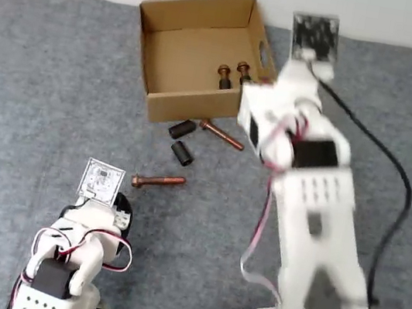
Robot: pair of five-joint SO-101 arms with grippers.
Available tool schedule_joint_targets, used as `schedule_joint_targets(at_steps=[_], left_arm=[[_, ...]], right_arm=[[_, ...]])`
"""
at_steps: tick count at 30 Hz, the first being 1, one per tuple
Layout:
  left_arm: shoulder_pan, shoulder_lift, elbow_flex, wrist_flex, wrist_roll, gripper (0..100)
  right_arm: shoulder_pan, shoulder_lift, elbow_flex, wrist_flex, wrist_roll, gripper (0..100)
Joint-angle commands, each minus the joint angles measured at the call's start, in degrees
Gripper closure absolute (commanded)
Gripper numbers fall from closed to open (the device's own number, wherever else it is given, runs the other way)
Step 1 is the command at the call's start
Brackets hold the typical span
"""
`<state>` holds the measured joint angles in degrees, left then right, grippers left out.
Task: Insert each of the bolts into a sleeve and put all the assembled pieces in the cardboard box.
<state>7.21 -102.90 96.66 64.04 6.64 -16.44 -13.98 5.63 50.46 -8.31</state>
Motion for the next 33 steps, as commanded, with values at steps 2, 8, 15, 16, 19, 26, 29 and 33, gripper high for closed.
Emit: schedule_joint_targets(at_steps=[2,8,15,16,19,26,29,33], left_arm=[[-2.7,-0.3,-0.2,0.3,-0.4,99],[-5.3,-0.4,-0.2,-1.0,-0.4,99],[-5.3,-0.3,-0.2,-1.2,-0.4,99],[-5.3,-0.3,-0.2,-1.2,-0.4,99],[-5.3,-0.3,-0.2,-1.2,-0.4,99],[-5.3,-0.3,-0.2,-1.3,-0.4,99],[-5.3,-0.3,-0.2,-1.3,-0.4,99],[-5.3,-0.3,-0.2,-1.3,-0.4,99]], right_arm=[[0.7,14.4,-15.2,-9.3,-0.4,99.0],[0.7,32.9,-30.0,-16.7,-0.3,99.0],[0.7,53.1,-44.8,-20.0,6.3,99.0],[0.7,55.8,-47.0,-19.9,7.6,99.0],[0.7,62.4,-52.2,-19.6,11.1,99.0],[0.6,71.0,-62.4,-7.5,12.0,92.0],[0.6,73.0,-67.0,-2.9,12.0,82.2],[0.7,74.5,-73.6,0.5,12.0,85.3]])
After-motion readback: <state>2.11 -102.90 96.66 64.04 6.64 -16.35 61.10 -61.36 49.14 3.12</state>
